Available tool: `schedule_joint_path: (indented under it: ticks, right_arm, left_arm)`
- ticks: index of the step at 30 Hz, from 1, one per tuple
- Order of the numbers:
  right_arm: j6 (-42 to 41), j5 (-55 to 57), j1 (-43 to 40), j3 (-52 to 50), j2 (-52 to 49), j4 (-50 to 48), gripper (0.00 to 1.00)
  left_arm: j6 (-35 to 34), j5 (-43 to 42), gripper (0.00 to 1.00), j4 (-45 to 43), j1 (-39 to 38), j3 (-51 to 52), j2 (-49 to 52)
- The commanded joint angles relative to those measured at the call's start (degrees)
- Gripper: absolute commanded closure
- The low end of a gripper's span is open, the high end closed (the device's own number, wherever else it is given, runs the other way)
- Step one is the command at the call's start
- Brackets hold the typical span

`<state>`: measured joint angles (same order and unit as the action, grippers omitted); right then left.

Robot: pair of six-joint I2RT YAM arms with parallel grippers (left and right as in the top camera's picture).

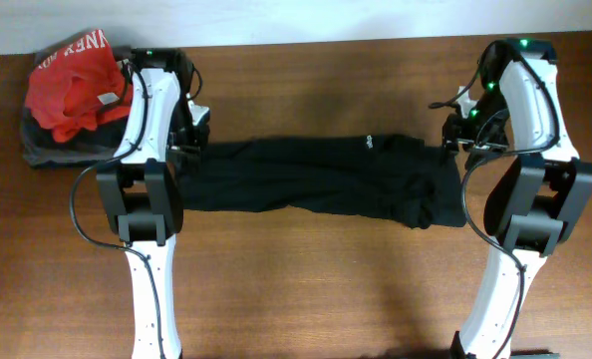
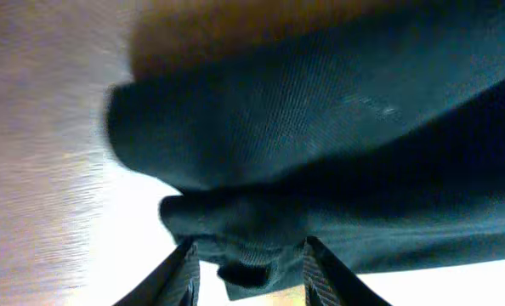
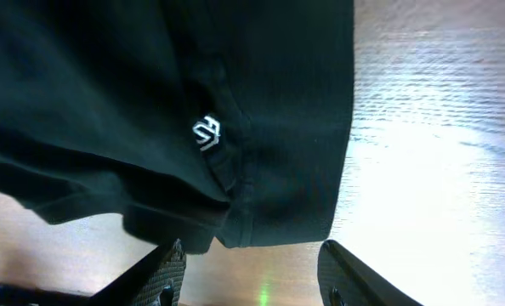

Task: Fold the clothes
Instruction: 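Release the shirt and raise both grippers away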

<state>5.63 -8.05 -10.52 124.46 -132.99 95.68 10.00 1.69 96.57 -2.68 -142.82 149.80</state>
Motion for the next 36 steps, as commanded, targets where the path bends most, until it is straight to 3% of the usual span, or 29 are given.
schedule_joint_path:
  ticks: [1, 8, 13, 22, 30, 36]
  right_arm:
    - [0.2, -1.0, -0.3, 4.4, 1.5, 0.6, 0.44]
    - [0.2, -3.2, -0.3, 6.5, 1.5, 0.2, 0.43]
    - [4.5, -14.9, 0.8, 6.5, 1.5, -3.5, 0.44]
    - [4.4, -15.9, 3.2, 6.8, 2.9, -9.5, 0.43]
    - [-0.6, -10.5, 3.4, 6.8, 15.0, -9.0, 0.39]
    - [-5.4, 0.2, 3.4, 6.8, 26.4, -1.6, 0.31]
  left_arm:
    - [-0.1, -0.9, 0.57, 0.2, 0.0, -3.3, -2.1]
    - [-0.1, -3.0, 0.52, 0.1, 0.2, -3.3, -8.5]
    - [-1.3, -7.7, 0.59, -1.5, 0.9, -3.2, -8.6]
    - [-3.0, -14.5, 0.58, -7.7, 1.0, -3.2, -10.8]
    - [-7.2, -11.0, 0.52, -6.1, 0.6, -3.2, -23.5]
    - [-11.6, -8.7, 0.49, -0.6, 0.6, -3.2, -30.4]
